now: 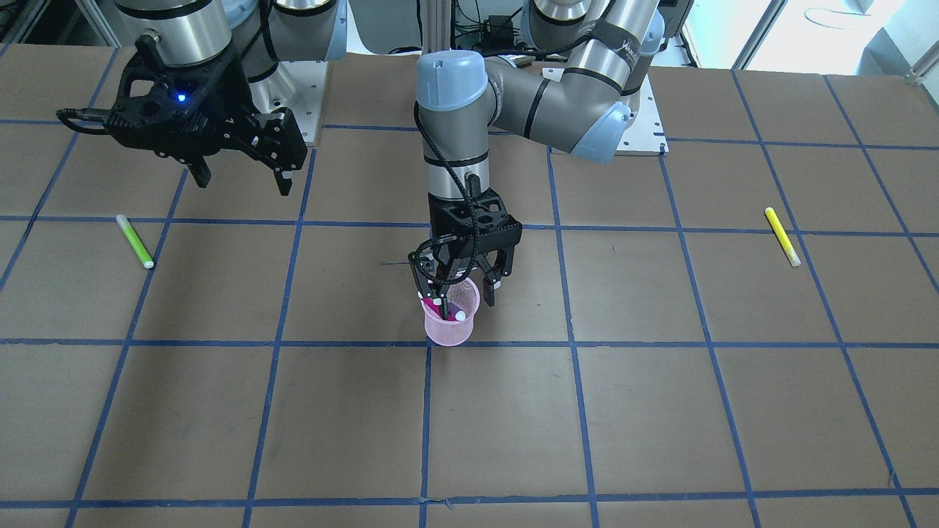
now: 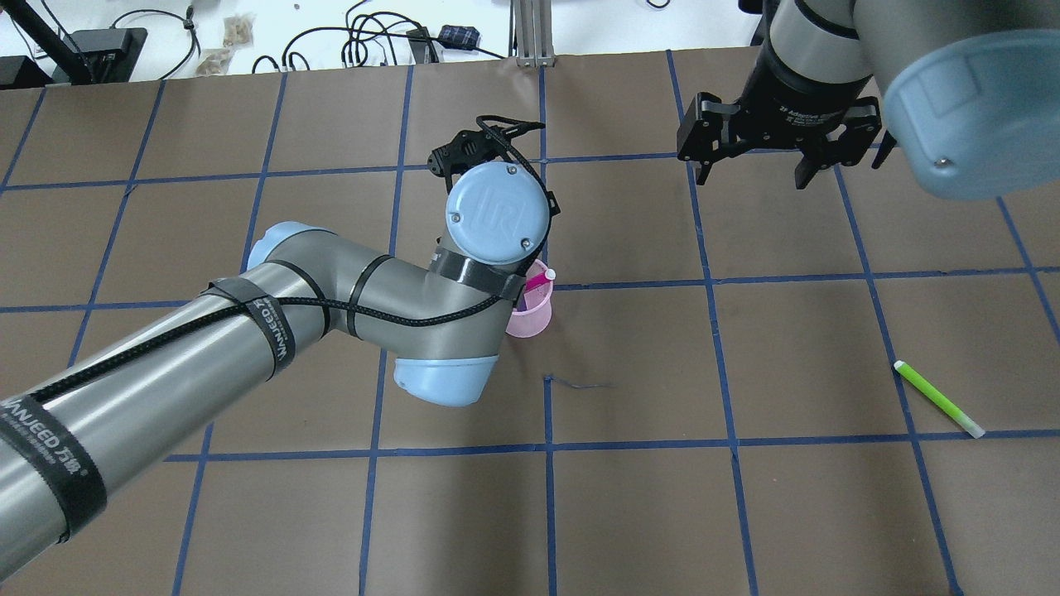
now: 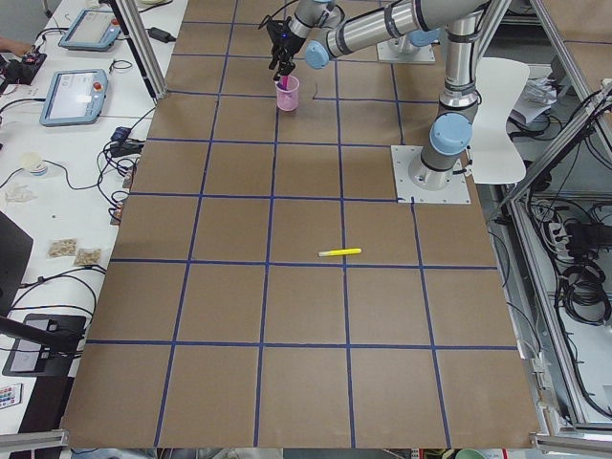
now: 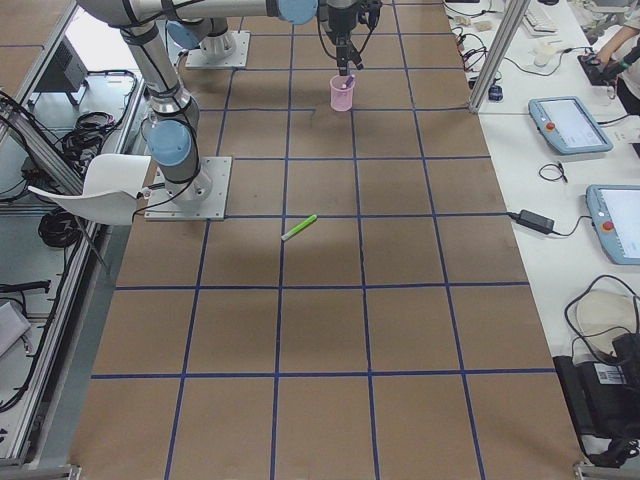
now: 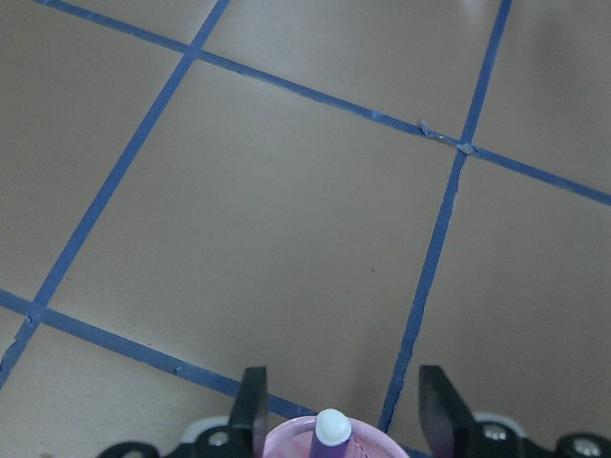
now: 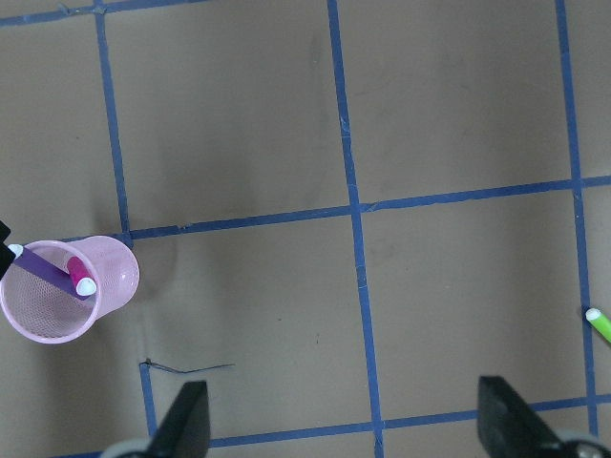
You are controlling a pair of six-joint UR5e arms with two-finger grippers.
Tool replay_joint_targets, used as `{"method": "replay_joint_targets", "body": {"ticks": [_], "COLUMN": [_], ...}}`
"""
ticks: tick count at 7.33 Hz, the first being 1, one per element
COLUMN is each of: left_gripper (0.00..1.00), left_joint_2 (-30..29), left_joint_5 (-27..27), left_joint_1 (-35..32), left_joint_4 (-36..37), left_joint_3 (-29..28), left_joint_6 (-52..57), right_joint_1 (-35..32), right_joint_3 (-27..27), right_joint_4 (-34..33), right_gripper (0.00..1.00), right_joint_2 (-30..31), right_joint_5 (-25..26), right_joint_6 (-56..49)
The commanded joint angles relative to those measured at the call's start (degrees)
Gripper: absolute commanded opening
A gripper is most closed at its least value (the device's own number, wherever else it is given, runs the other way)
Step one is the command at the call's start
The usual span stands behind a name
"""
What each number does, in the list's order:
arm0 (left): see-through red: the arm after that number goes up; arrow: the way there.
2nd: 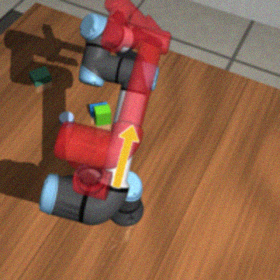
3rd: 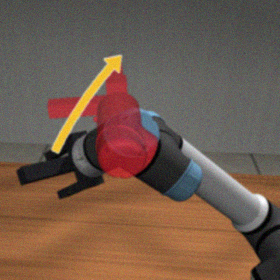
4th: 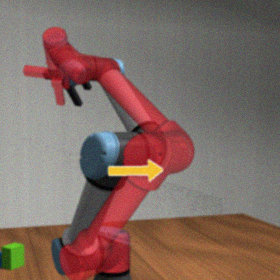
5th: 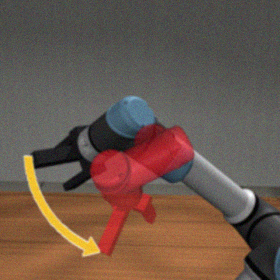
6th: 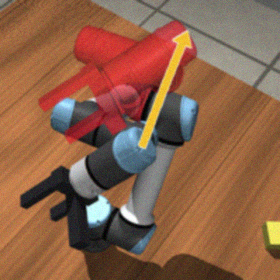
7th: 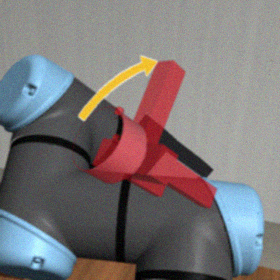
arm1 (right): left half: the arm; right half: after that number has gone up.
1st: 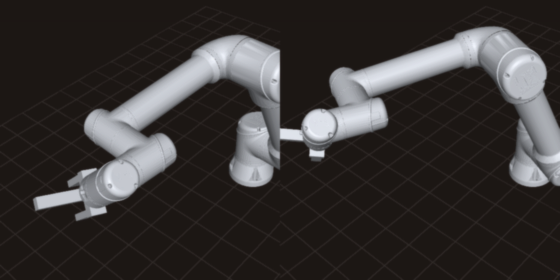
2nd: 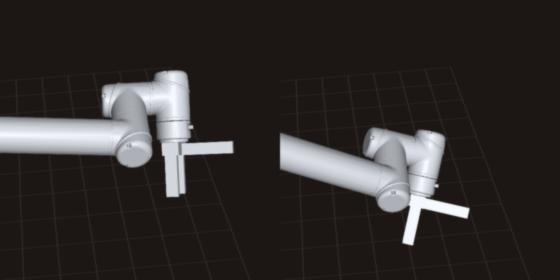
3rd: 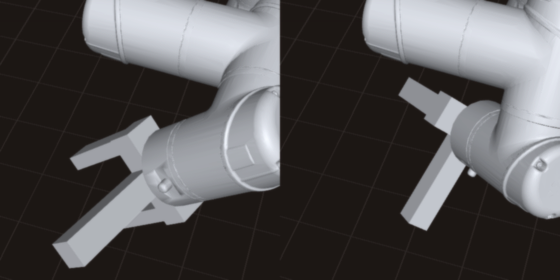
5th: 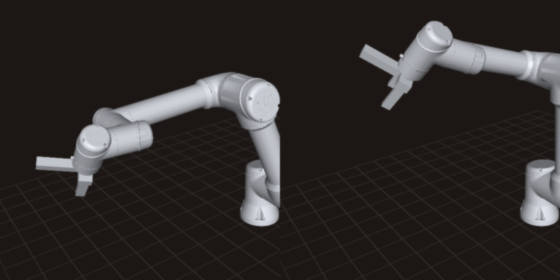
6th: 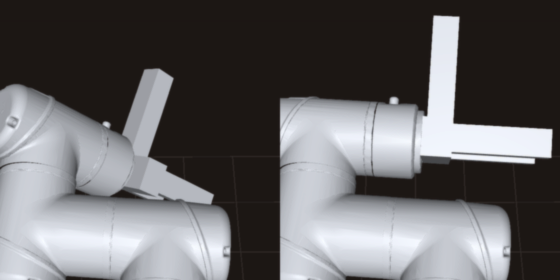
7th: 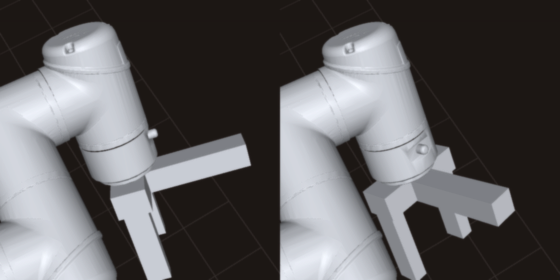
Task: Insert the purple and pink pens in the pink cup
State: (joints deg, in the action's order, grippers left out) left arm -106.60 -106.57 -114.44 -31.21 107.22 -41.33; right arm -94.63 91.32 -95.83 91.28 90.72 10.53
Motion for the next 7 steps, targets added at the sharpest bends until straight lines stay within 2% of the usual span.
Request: {"method": "replay_joint_targets", "body": {"ticks": [1,2,4,5,7], "left_gripper": [1.00,1.00,1.00,1.00,1.00], "left_joint_2": [1.2,2.7,5.3,7.1,11.7], "left_joint_5": [4.1,9.3,12.3,16.7,15.6], "left_joint_1": [5.0,8.5,15.6,19.2,23.7], "left_joint_4": [-5.5,-14.0,-31.6,-39.2,-48.5], "left_joint_3": [-4.0,-6.8,-13.2,-15.3,-15.8], "left_joint_6": [8.0,12.9,22.7,23.7,33.7], "right_joint_1": [0.1,0.0,0.0,0.0,0.0], "right_joint_3": [0.0,0.0,0.0,0.0,0.0], "right_joint_4": [0.0,-0.1,0.0,0.0,0.0], "right_gripper": [1.00,1.00,1.00,1.00,1.00], "right_joint_2": [0.0,0.0,0.0,0.0,-0.1], "right_joint_5": [0.1,0.0,0.0,0.0,0.1], "right_joint_6": [0.0,0.0,0.0,0.0,0.0]}}
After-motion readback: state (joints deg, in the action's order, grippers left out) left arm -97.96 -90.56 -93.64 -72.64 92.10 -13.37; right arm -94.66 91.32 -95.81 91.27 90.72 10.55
